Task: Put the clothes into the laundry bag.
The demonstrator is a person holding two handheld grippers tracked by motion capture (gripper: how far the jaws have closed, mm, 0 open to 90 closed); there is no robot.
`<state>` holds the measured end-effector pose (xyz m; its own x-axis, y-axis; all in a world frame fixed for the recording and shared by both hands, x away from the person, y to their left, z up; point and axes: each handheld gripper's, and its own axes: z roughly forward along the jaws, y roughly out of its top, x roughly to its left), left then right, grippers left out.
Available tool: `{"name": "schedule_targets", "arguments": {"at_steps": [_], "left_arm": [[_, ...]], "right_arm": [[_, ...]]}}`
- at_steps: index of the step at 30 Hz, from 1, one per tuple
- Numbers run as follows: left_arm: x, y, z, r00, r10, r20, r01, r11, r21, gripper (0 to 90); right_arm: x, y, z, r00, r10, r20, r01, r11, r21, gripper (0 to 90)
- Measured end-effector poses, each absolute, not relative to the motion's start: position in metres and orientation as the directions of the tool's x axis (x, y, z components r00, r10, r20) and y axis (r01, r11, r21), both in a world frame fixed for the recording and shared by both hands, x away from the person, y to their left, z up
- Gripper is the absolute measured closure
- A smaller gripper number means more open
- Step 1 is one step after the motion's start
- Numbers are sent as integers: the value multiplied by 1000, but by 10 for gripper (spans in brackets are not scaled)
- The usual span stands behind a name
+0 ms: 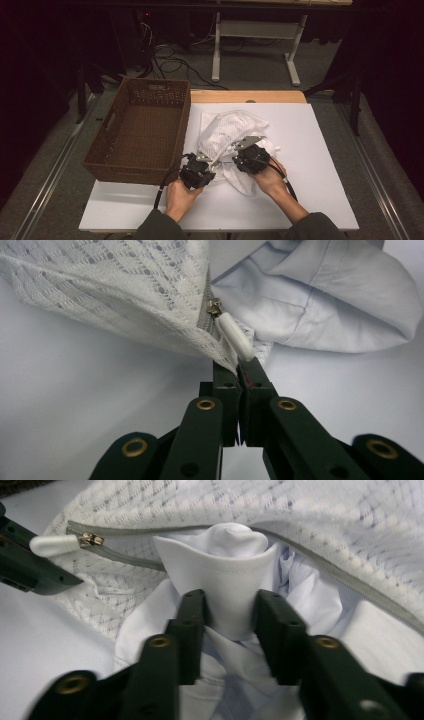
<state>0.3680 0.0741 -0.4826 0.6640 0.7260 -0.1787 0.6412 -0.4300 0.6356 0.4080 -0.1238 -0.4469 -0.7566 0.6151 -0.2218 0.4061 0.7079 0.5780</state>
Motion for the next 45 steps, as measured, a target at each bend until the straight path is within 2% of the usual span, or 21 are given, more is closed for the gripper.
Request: {"name": "schedule_targets", "arguments": {"at_steps": [5, 9, 13, 16, 18, 22, 26, 32, 35, 37, 41, 45], "left_arm": [[365, 73, -481, 673, 721, -167, 628, -437, 644, 882], [362, 78, -475, 662, 732, -162, 617, -409, 672, 885], [362, 77, -476, 666, 730, -156, 618, -423, 663, 887], [361, 77, -474, 664, 734, -141, 610, -423, 670, 888], [361, 81, -473, 656, 741, -145, 612, -410, 676, 888], [364, 88, -473, 641, 744, -191, 630, -367, 685, 888], [361, 85, -472, 653, 734, -187, 622, -379, 685, 889], [355, 78, -473, 669, 727, -153, 616, -429, 661, 890], [358, 80, -477, 661, 734, -154, 631, -434, 643, 890], [363, 82, -483, 649, 744, -161, 648, -429, 629, 888], [367, 82, -487, 643, 749, -160, 654, -429, 623, 877], [369, 79, -491, 642, 752, -151, 659, -441, 609, 872]], "right_arm": [[415, -107, -450, -759, 602, -246, 400, 731, 553, 813], [423, -94, -459, -758, 597, -261, 409, 748, 523, 828], [425, -81, -474, -771, 559, -305, 388, 792, 472, 832], [434, -79, -478, -766, 573, -292, 403, 782, 475, 832], [439, -79, -479, -764, 589, -261, 428, 767, 478, 833], [430, -78, -479, -798, 528, -289, 385, 817, 430, 835], [433, -83, -477, -796, 559, -231, 422, 787, 451, 835], [456, -79, -481, -723, 631, -281, 460, 744, 486, 829], [467, -80, -480, -699, 671, -249, 487, 701, 521, 791], [466, -81, -480, -709, 670, -221, 490, 693, 529, 702], [444, -91, -466, -735, 653, -182, 473, 687, 552, 534], [414, -110, -450, -759, 631, -160, 449, 685, 574, 447]]}}
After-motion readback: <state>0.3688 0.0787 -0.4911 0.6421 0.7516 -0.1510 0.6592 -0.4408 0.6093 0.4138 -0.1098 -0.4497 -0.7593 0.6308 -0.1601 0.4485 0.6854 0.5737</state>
